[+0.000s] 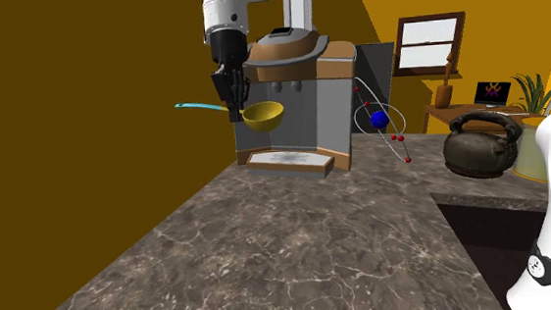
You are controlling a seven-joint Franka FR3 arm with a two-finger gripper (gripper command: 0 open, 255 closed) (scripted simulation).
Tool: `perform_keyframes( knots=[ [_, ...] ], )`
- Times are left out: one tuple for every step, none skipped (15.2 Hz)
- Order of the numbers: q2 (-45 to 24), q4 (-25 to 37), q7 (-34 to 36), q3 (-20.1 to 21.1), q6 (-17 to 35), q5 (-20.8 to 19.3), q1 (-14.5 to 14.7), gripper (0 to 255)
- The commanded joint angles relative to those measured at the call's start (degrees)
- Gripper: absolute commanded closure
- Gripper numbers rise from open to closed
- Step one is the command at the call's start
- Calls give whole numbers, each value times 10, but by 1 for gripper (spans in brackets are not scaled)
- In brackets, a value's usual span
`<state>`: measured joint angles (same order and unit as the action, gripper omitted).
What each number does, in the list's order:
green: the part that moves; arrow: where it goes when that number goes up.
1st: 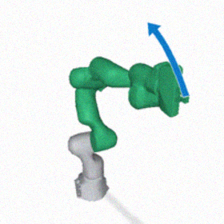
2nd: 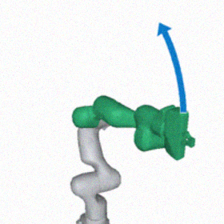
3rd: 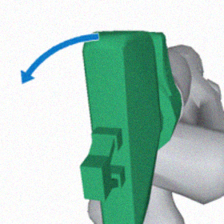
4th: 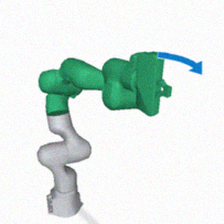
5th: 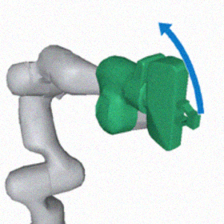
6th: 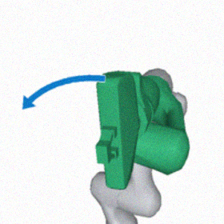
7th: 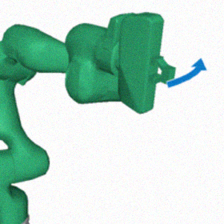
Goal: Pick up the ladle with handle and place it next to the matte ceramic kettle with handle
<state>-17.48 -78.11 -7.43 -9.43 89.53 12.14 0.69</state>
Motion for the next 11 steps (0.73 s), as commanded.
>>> perform_keyframes(
  knots=[
    [-5, 24, 2, 0, -19, 1, -2, 255],
    [-7, 34, 3, 0, -27, 1, -3, 255],
    [-9, 45, 4, 0, -36, 1, -3, 255],
    [-12, 56, 5, 0, -45, 2, -4, 255],
    [-14, 68, 7, 0, -54, 2, -5, 255],
    [-17, 80, 8, 0, -63, 3, -6, 255],
    [-20, 93, 9, 0, -72, 4, -7, 255],
    [-24, 106, 10, 0, -82, 4, -8, 255],
    [-28, 119, 12, 0, -92, 5, -9, 255],
    [-32, 133, 13, 0, -101, 6, -10, 255],
    [-36, 148, 15, 0, -112, 7, -12, 255]
  ],
)
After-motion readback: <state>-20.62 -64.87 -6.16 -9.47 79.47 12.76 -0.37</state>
